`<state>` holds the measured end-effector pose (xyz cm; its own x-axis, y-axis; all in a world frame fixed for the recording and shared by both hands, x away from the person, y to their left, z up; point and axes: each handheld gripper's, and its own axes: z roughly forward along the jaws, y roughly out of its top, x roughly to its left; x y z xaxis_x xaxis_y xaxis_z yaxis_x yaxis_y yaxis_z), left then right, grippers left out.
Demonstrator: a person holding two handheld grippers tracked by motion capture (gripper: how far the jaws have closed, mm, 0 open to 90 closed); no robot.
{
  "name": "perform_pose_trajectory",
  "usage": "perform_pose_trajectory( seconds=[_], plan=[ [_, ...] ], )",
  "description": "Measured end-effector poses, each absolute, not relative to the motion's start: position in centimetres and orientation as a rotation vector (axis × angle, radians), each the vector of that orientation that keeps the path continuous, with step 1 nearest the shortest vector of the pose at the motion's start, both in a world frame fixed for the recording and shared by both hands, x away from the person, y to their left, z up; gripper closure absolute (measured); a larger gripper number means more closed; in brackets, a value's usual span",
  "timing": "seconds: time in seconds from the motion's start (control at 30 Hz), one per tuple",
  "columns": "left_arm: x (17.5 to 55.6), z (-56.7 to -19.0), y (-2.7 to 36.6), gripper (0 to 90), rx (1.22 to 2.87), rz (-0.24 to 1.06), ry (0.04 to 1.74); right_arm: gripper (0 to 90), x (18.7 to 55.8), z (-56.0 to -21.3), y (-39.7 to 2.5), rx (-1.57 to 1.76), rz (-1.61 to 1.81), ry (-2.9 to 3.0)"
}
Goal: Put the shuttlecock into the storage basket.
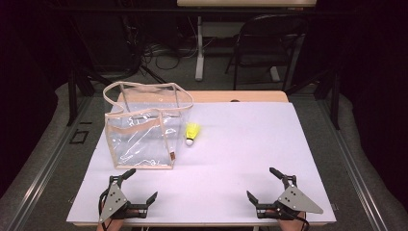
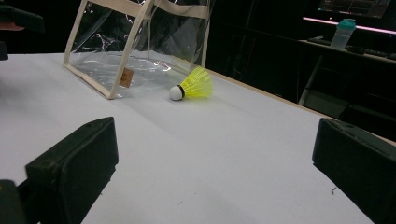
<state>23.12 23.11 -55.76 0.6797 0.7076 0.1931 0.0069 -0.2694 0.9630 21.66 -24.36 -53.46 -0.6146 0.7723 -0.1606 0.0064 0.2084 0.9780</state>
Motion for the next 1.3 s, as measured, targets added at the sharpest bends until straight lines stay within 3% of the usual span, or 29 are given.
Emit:
perform_pose_trajectory(
  seconds=[1.3],
  plan=[
    [23.2,-55.9,22.9,0.0,1.747,0.743,0.584,0.0,26.0,-53.4,-22.2,0.787,1.359,2.059]
  ],
)
